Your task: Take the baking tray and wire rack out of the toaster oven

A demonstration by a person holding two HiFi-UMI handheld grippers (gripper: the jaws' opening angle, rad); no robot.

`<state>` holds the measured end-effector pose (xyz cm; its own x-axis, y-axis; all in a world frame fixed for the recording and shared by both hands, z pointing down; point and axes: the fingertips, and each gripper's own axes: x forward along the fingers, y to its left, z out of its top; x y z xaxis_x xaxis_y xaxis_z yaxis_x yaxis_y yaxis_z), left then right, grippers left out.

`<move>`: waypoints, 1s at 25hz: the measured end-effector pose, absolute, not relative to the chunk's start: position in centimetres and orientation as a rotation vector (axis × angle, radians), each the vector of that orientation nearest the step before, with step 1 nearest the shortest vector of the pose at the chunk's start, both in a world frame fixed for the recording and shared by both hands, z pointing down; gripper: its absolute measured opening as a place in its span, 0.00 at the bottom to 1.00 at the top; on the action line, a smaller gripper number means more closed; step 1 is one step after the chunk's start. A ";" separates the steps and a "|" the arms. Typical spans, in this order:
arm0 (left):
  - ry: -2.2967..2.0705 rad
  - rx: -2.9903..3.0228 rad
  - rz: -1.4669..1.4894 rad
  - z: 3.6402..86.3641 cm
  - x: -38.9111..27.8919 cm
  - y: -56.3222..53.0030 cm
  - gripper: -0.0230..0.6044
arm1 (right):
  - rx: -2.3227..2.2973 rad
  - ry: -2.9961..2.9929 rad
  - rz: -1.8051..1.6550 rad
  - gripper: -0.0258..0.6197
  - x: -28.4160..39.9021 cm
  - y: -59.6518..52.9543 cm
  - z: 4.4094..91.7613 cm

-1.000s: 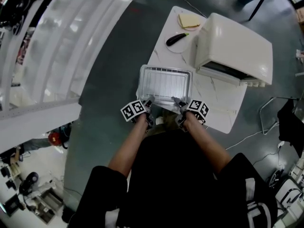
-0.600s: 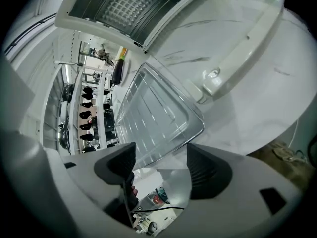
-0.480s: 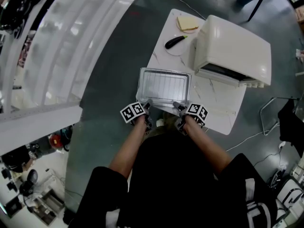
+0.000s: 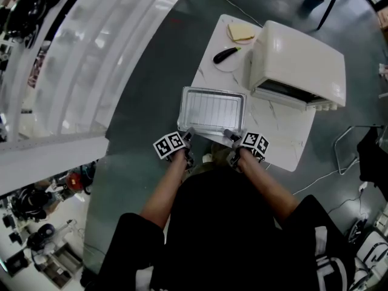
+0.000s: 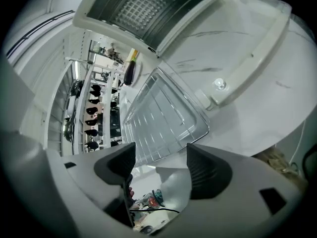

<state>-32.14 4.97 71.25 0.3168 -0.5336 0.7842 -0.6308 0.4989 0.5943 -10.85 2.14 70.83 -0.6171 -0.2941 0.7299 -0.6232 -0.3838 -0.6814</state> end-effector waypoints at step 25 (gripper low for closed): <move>-1.386 2.131 0.030 46.7 -17.0 7.5 0.09 | 1.682 -2.405 0.897 0.09 9.2 5.0 44.9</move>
<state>-17.00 7.54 46.69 0.4568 -0.8278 0.3257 -0.8411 -0.2827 0.4611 9.20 4.99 44.90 -0.3972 -0.8369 0.3767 -0.8791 0.2292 -0.4178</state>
